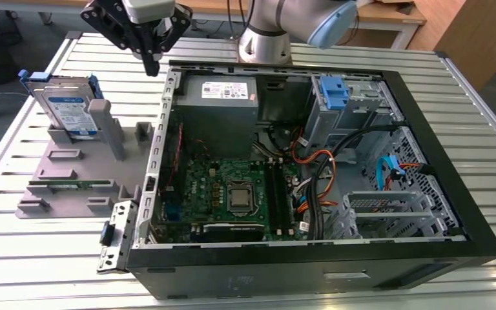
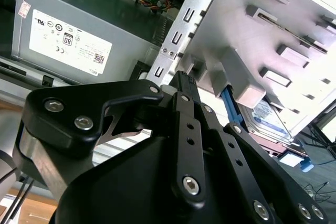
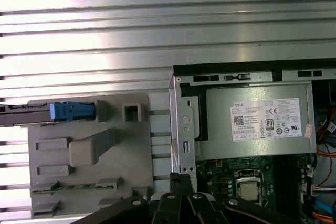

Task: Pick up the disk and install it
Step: 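Reach for the disk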

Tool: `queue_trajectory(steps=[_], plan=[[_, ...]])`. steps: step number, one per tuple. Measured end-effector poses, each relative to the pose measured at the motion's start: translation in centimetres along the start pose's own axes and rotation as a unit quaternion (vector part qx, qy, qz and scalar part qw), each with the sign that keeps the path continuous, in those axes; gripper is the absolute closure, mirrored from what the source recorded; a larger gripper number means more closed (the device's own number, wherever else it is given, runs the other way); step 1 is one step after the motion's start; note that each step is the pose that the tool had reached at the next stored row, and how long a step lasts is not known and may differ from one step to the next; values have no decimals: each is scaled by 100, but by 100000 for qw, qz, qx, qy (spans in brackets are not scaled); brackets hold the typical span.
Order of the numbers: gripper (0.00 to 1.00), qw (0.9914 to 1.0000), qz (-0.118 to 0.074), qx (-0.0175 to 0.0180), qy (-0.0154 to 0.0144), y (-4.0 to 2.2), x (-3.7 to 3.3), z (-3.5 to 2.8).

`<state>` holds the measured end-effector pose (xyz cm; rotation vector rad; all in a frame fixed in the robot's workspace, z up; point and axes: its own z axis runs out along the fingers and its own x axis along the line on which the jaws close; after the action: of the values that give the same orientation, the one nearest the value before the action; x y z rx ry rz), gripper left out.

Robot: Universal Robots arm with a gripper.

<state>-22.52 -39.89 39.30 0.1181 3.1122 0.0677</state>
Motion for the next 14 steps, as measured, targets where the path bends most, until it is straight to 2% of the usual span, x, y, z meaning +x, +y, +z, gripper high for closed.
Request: queue_trajectory(steps=[14], plan=[[89,100000,-1,-1,0,-13,177,-5]])
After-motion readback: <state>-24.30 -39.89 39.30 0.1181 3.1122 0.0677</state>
